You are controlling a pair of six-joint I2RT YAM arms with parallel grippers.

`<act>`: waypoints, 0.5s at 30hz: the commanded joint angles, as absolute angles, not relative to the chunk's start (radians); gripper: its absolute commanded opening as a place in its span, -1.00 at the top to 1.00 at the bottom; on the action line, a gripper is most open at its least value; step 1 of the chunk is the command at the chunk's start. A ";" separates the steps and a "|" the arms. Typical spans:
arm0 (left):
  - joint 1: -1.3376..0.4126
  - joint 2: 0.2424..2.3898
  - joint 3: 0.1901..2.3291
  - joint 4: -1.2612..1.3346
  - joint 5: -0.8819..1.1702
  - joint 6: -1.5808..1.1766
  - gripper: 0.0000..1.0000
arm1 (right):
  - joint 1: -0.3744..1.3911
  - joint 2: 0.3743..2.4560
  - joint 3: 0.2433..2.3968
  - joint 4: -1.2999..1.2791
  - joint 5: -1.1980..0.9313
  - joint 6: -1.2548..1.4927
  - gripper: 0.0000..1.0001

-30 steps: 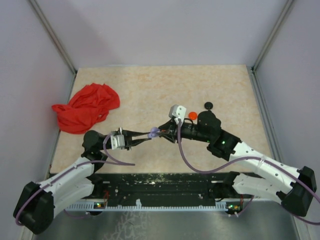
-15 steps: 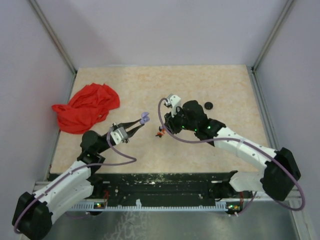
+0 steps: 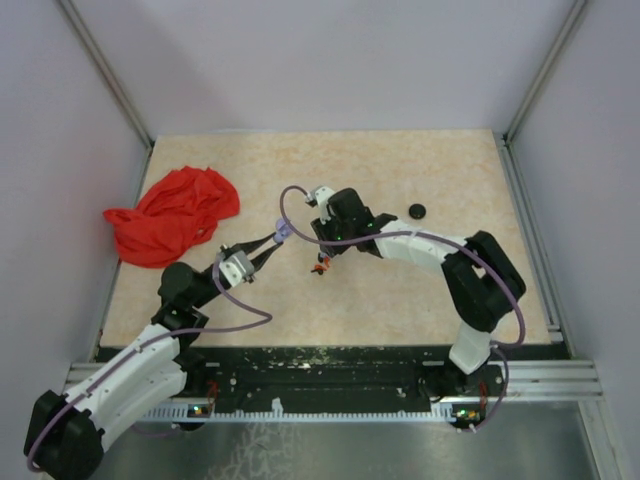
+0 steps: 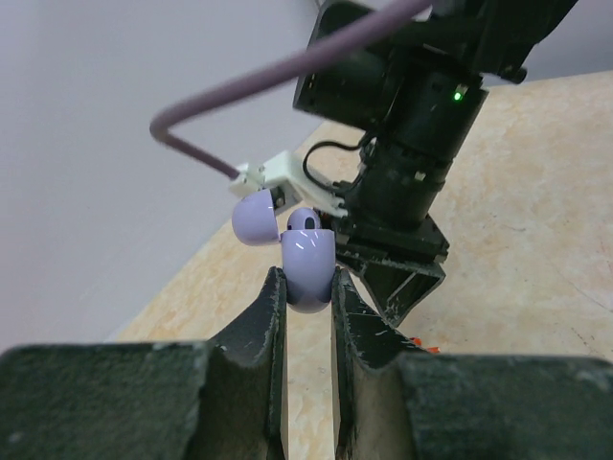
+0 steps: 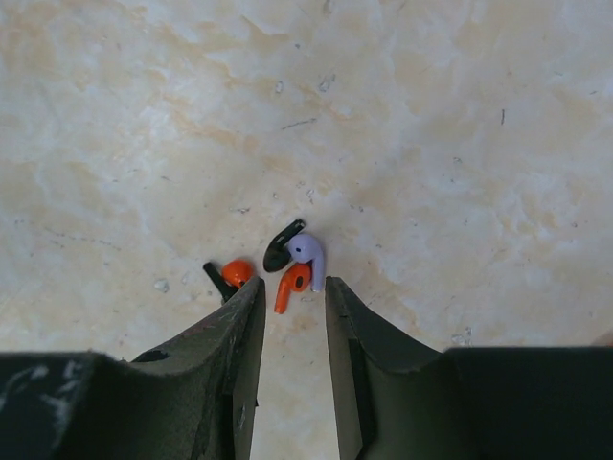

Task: Insert the wireless bluetooth earbuds into the charging case
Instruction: Move the earbud to the center of the board.

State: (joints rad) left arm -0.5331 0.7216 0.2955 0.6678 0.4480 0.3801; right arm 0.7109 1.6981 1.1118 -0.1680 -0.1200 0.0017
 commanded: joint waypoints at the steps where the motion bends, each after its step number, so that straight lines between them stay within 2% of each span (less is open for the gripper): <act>1: -0.535 0.713 0.322 0.681 0.434 0.368 0.99 | 0.707 1.774 1.200 -0.197 -0.078 -0.023 0.38; 15: -0.535 0.713 0.323 0.684 0.434 0.362 0.99 | 0.715 1.926 1.268 -0.203 -0.081 -0.029 0.39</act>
